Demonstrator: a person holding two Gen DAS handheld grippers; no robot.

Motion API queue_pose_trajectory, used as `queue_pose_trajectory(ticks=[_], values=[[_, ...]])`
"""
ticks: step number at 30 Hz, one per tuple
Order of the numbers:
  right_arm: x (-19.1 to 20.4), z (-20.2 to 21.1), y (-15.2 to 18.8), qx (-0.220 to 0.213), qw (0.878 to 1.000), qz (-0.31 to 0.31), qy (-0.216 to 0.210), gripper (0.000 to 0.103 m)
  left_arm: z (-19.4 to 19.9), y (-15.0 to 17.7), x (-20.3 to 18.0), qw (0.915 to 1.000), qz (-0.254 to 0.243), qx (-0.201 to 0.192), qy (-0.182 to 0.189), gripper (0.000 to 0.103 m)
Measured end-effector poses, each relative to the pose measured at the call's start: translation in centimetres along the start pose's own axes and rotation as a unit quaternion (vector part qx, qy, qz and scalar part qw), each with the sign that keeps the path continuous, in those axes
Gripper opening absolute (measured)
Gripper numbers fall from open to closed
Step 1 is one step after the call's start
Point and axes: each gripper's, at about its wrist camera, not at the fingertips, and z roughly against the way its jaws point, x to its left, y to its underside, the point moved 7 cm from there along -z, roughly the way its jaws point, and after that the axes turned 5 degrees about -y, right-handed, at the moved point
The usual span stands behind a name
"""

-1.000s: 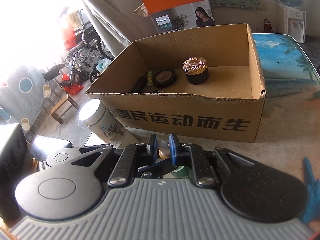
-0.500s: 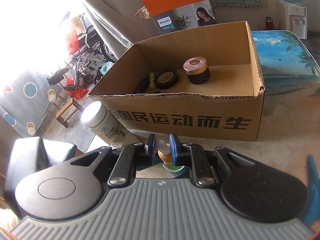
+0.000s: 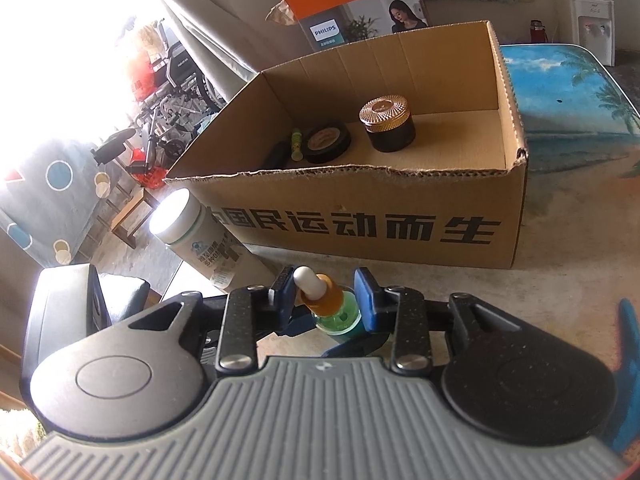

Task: Organize rigid objects
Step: 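Carry the green dropper bottle with the right gripper over the box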

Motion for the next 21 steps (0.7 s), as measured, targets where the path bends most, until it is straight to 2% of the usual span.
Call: queue_pose_trajectory(ticks=[15, 21], values=[[-0.33, -0.76, 0.21, 0.003, 1.000, 0.001, 0.004, 0.029, -0.27, -0.06, -0.42, 1.0000, 0.001, 0.000, -0.001, 0.034], [-0.12, -0.40, 0.06, -0.004, 1.000, 0.010, 0.005, 0.022, -0.27, -0.08, -0.56, 1.0000, 0.001, 0.001, 0.000, 0.033]])
